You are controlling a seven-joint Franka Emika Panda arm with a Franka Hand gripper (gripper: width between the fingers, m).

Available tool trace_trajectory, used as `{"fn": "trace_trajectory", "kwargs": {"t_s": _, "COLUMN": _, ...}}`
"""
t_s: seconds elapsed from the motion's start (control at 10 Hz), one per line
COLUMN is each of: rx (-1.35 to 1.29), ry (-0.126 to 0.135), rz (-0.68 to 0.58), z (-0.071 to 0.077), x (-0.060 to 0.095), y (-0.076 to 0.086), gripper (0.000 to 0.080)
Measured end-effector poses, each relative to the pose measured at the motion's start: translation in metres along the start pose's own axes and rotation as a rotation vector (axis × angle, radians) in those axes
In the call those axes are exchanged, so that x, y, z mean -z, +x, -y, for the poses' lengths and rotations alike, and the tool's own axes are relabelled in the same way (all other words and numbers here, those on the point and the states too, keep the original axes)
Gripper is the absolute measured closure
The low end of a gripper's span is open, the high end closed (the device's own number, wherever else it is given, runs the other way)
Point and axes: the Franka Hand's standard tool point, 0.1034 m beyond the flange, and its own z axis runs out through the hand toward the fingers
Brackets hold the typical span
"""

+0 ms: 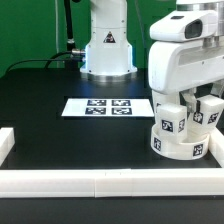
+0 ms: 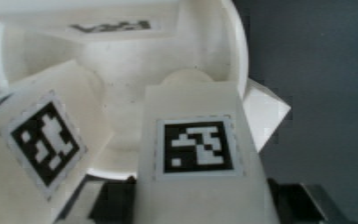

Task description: Assemble stool

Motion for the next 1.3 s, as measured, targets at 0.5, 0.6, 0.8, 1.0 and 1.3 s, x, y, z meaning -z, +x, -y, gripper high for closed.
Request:
{"fn": "trace_trajectory", "kwargs": {"t_s": 0.5, "rx": 0.003, "ry": -0.002, "rz": -0.001, "z": 0.000, "x": 0.009, "y": 0.002, "gripper": 0.0214}}
{"fn": "trace_trajectory", "kwargs": {"t_s": 0.6, "rx": 0.010, "ry": -0.003, "rz": 0.012, "z": 0.000, "x": 0.020, "y": 0.002, "gripper": 0.0161}}
{"fn": "trace_trajectory", "kwargs": {"t_s": 0.8, "rx": 0.037, "ry": -0.002, "rz": 0.017, "z": 0.000, "x": 0.032, "y": 0.005, "gripper": 0.0153}}
{"fn": "trace_trajectory", "kwargs": {"t_s": 1.0, "rx": 0.040, "ry": -0.001, "rz": 0.018, "z": 0.000, "x": 0.031, "y": 0.005, "gripper": 0.0150}}
{"fn": "trace_trajectory", "kwargs": {"t_s": 1.3, "rx": 0.487, "ry": -0.036, "rz": 0.035, "z": 0.004, "x": 0.031, "y": 0.012, "gripper": 0.0150}}
